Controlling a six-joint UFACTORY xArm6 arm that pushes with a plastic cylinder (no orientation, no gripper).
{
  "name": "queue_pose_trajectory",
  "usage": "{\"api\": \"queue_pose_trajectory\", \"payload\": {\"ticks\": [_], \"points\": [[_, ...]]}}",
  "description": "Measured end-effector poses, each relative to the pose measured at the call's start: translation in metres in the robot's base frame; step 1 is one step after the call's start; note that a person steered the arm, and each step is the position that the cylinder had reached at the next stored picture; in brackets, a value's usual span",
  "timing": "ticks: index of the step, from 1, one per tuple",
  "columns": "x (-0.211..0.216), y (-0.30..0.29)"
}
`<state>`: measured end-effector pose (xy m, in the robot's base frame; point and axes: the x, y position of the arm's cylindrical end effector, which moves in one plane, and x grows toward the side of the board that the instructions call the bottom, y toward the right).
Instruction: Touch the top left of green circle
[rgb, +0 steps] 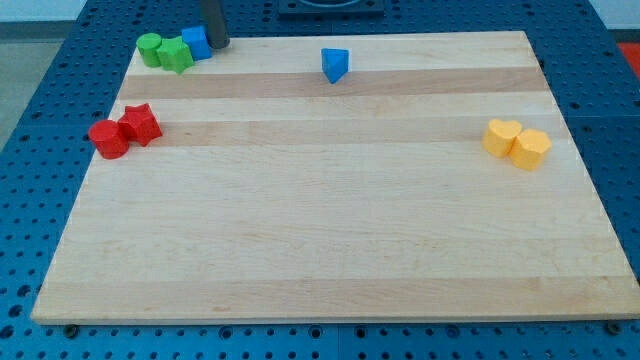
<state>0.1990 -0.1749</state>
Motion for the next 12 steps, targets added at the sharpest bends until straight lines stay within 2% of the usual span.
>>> {"api": "queue_pose_trajectory", "payload": {"ticks": [1, 2, 3, 4, 5, 6, 7, 10, 11, 12], "points": [[0.001, 0.002], [0.034, 0.013], [0.080, -0.004], [0.109, -0.072], [0.099, -0.128], [0.099, -0.129], [0.073, -0.130], [0.055, -0.130], [0.013, -0.130], [-0.008, -0.129]]}}
